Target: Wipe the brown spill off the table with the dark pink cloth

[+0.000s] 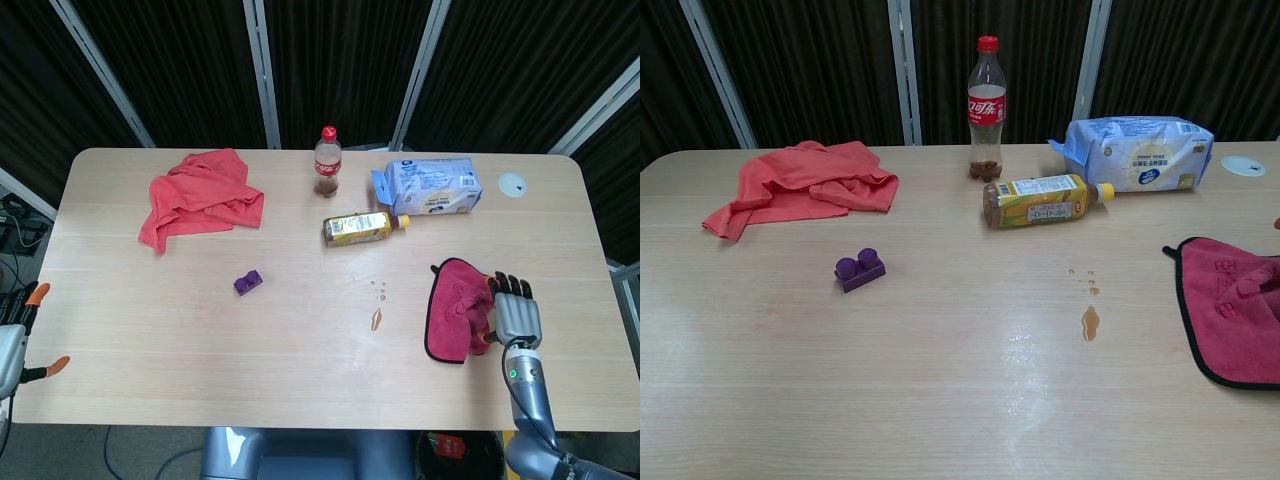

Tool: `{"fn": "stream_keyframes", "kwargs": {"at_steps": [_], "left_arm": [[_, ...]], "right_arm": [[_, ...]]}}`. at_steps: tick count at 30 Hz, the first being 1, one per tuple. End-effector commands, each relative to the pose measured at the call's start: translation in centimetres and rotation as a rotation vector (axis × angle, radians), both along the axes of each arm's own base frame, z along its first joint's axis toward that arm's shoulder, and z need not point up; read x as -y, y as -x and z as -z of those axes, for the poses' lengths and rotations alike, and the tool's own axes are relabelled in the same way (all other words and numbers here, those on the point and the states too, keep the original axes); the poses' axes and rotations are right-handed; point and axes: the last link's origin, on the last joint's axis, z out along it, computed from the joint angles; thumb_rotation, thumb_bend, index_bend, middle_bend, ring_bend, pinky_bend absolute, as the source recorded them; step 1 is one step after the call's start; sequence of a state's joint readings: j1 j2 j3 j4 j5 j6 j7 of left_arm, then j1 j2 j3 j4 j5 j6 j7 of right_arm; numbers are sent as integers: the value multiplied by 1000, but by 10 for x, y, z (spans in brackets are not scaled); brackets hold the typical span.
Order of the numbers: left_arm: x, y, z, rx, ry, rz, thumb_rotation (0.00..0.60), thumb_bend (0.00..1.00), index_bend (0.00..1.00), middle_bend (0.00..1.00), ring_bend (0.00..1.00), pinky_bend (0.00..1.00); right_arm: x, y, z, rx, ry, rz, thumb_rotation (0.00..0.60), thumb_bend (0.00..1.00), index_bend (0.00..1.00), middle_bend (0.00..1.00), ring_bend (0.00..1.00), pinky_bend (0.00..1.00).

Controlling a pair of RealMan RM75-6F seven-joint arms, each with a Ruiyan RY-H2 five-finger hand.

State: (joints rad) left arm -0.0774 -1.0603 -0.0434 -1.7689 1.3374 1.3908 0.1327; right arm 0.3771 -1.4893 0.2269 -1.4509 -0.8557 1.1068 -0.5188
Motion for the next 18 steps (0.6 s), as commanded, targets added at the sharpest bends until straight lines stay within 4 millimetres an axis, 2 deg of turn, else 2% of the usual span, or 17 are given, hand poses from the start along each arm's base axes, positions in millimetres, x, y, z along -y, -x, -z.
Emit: {"fn": "stream_keyframes", "kwargs": {"at_steps": [1, 7, 10, 14, 18], "left_arm": [[0, 0, 0, 2, 0, 0, 600, 0, 31, 0, 0, 0], [0, -1, -1, 0, -3, 1, 600, 0, 34, 0, 0, 0], [0, -1, 0, 0, -4, -2, 600, 0, 34, 0, 0, 0], [0, 0, 0, 4, -3, -5, 600, 0, 35, 0, 0, 0], [0, 0, 0, 7, -4, -8, 600, 0, 37, 0, 0, 0]], "right_arm": [[9, 4, 9, -3, -11, 28, 600, 108, 139, 53, 0, 43], [13, 10, 18, -1, -11, 51, 600, 130, 167, 61, 0, 46], [15, 8, 22, 12, 5, 43, 600, 147, 200, 92, 0, 86], [19, 6, 26, 12, 29, 17, 600, 186, 292, 174, 27, 197], [21, 10, 32, 27, 52, 13, 600, 240, 429, 309, 169, 375]]}}
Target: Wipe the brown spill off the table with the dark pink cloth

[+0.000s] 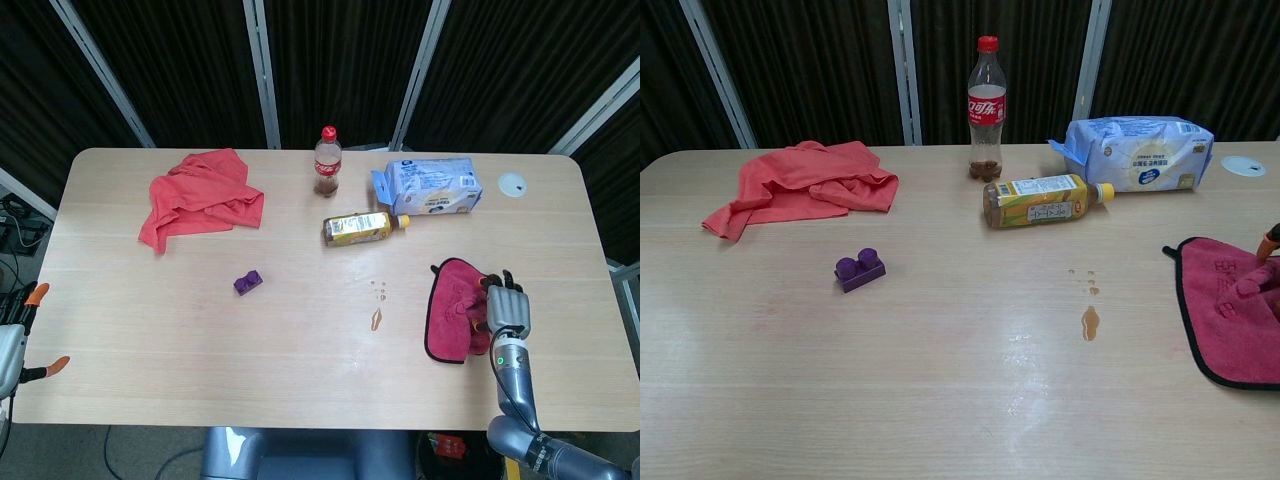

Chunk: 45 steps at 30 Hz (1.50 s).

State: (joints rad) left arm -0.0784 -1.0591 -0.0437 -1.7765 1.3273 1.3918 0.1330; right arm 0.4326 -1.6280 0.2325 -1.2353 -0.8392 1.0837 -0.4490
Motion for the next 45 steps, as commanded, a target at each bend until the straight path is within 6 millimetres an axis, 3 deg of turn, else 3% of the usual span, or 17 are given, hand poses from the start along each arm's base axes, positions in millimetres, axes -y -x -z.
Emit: {"fn": "stream_keyframes", "kwargs": {"at_steps": [1, 6, 10, 28, 45], "left_arm": [[0, 0, 0, 1, -2, 0, 600, 0, 37, 0, 0, 0], [0, 1, 0, 3, -2, -4, 600, 0, 43, 0, 0, 0], [-1, 1, -1, 3, -3, -4, 600, 0, 46, 0, 0, 0], [0, 1, 0, 2, -2, 0, 600, 0, 52, 0, 0, 0], [-1, 2, -1, 8, -4, -4, 600, 0, 53, 0, 0, 0]], "right_arm": [[1, 1, 6, 11, 17, -8, 600, 248, 453, 332, 193, 400], [-2, 2, 13, 13, 22, -32, 600, 283, 598, 502, 362, 520], [-2, -4, 17, 29, 32, -60, 600, 297, 657, 560, 422, 562], [3, -74, 60, 175, 7, -138, 600, 316, 678, 570, 432, 569], [-19, -159, 113, 362, -73, -229, 600, 322, 696, 582, 447, 585]]}}
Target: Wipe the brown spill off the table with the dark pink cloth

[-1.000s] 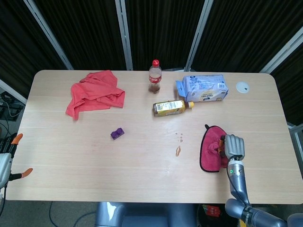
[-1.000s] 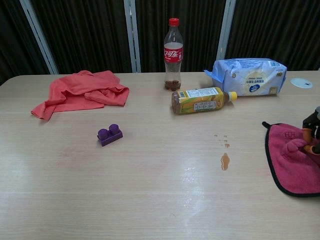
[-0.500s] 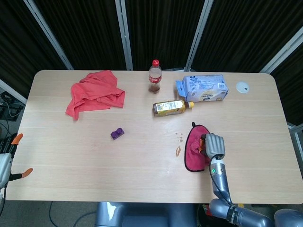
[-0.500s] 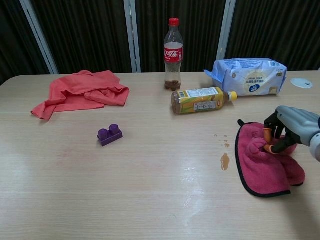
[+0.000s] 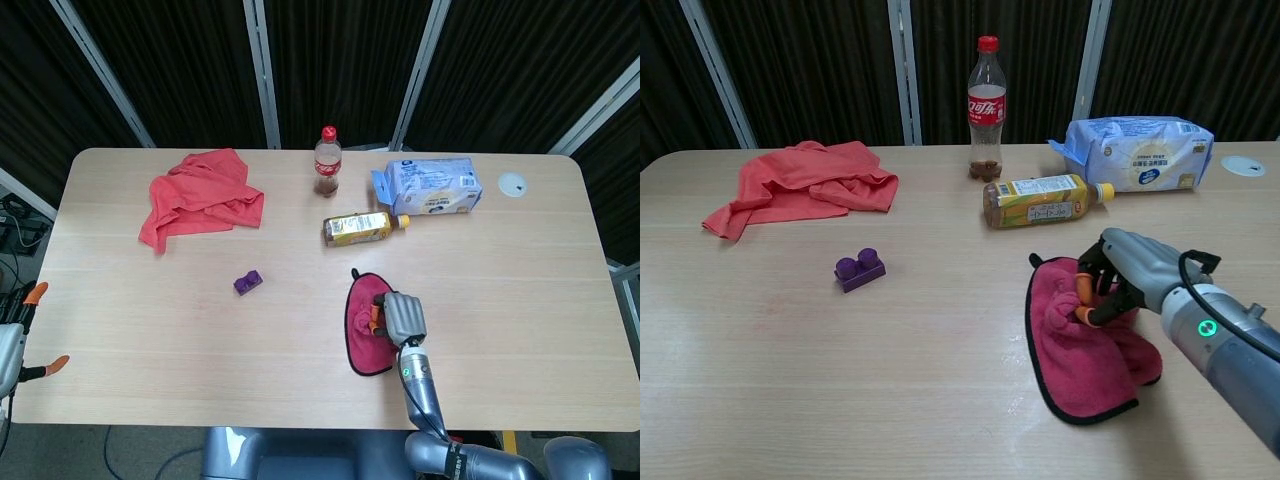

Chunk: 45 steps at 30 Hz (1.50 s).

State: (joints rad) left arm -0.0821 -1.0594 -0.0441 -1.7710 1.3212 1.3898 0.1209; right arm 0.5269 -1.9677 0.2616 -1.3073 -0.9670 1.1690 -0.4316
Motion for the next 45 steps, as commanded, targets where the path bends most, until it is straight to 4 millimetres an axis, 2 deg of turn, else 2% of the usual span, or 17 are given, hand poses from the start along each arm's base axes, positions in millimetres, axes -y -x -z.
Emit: {"fn": "stream_keyframes", "kwargs": {"at_steps": [1, 6, 15, 21, 22, 29, 34, 38, 45], "left_arm": [[0, 0, 0, 1, -1, 0, 600, 0, 53, 0, 0, 0], [0, 1, -1, 6, 0, -7, 600, 0, 54, 0, 0, 0], [0, 1, -1, 13, 0, -14, 600, 0, 54, 0, 0, 0], [0, 0, -1, 17, 0, -15, 600, 0, 55, 0, 0, 0], [0, 0, -1, 18, 1, -15, 600, 0, 55, 0, 0, 0], [0, 0, -1, 19, 0, -14, 600, 0, 54, 0, 0, 0], [0, -1, 0, 20, 1, -15, 600, 0, 55, 0, 0, 0], [0, -1, 1, 21, 2, -15, 600, 0, 55, 0, 0, 0], [-1, -1, 1, 22, 2, -22, 600, 0, 56, 0, 0, 0]], "right_arm": [[-3, -13, 5, 33, -7, -13, 600, 321, 698, 583, 446, 585], [-6, -18, 11, 35, -20, -16, 600, 323, 705, 582, 447, 585], [16, 6, 3, -34, 28, 44, 600, 323, 707, 586, 448, 585], [31, 23, -13, -71, 80, 82, 600, 325, 719, 597, 449, 585], [38, 34, -23, -97, 115, 105, 600, 326, 719, 596, 449, 585], [56, 67, -56, -181, 190, 159, 600, 328, 718, 597, 449, 585], [61, 82, -73, -183, 225, 201, 600, 330, 721, 597, 449, 585], [57, 78, -71, -165, 205, 182, 600, 335, 725, 596, 449, 585], [36, 47, -41, -67, 110, 122, 600, 338, 726, 597, 451, 585]]}}
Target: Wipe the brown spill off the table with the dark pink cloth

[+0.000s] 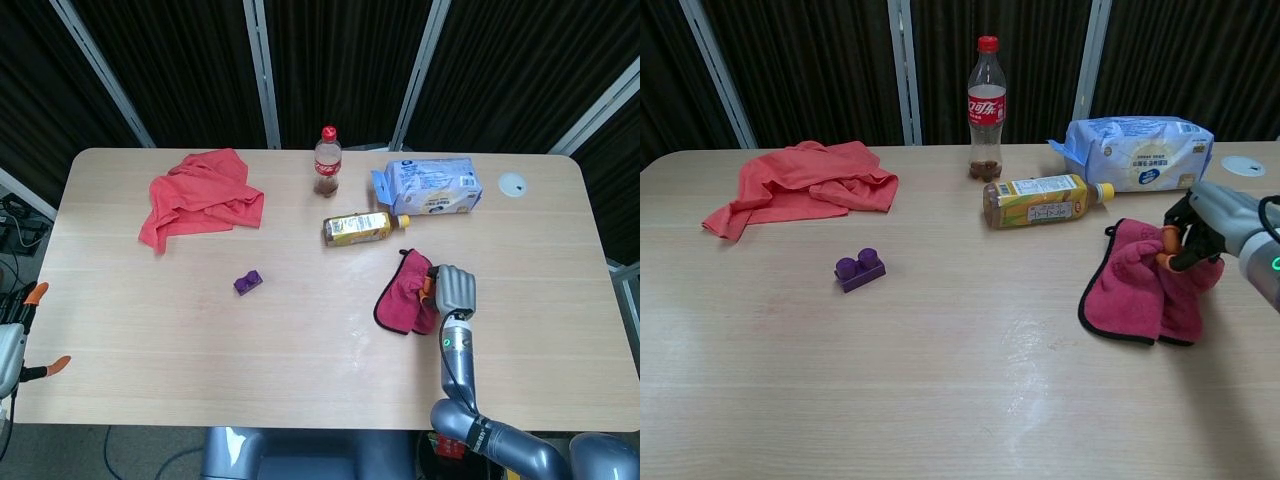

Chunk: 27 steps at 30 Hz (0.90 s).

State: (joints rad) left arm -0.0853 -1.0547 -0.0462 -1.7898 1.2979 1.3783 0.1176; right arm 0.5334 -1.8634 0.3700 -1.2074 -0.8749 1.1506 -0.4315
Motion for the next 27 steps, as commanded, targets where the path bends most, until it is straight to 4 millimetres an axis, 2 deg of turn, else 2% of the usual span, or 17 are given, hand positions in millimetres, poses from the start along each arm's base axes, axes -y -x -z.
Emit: {"fn": "stream_keyframes", "kwargs": {"at_steps": [1, 5, 9, 10, 15, 21, 24, 27], "left_arm": [[0, 0, -1, 3, -3, -3, 600, 0, 56, 0, 0, 0], [0, 1, -1, 5, -2, -3, 600, 0, 56, 0, 0, 0], [0, 1, -1, 9, 2, -7, 600, 0, 56, 0, 0, 0], [0, 1, -2, 11, 0, -7, 600, 0, 56, 0, 0, 0], [0, 1, -2, 13, 1, -8, 600, 0, 57, 0, 0, 0], [0, 2, -2, 16, 4, -15, 600, 0, 58, 0, 0, 0], [0, 1, -2, 16, 3, -15, 600, 0, 58, 0, 0, 0], [0, 1, -1, 15, 1, -12, 600, 0, 58, 0, 0, 0]], "right_arm": [[-14, -18, 19, 54, -54, -33, 600, 340, 727, 597, 451, 585], [-28, -36, 34, 112, -88, -66, 600, 344, 730, 597, 451, 585], [-36, -48, 40, 155, -101, -89, 600, 345, 730, 597, 451, 585], [-43, -57, 44, 175, -119, -118, 600, 346, 730, 597, 452, 585], [-45, -56, 42, 162, -114, -127, 600, 346, 731, 598, 451, 586], [-27, -35, 18, 97, -50, -95, 600, 347, 731, 598, 451, 585], [-15, -24, -1, 55, -2, -85, 600, 346, 731, 597, 451, 585], [1, -8, -32, 17, 76, -61, 600, 346, 731, 597, 451, 585]]}}
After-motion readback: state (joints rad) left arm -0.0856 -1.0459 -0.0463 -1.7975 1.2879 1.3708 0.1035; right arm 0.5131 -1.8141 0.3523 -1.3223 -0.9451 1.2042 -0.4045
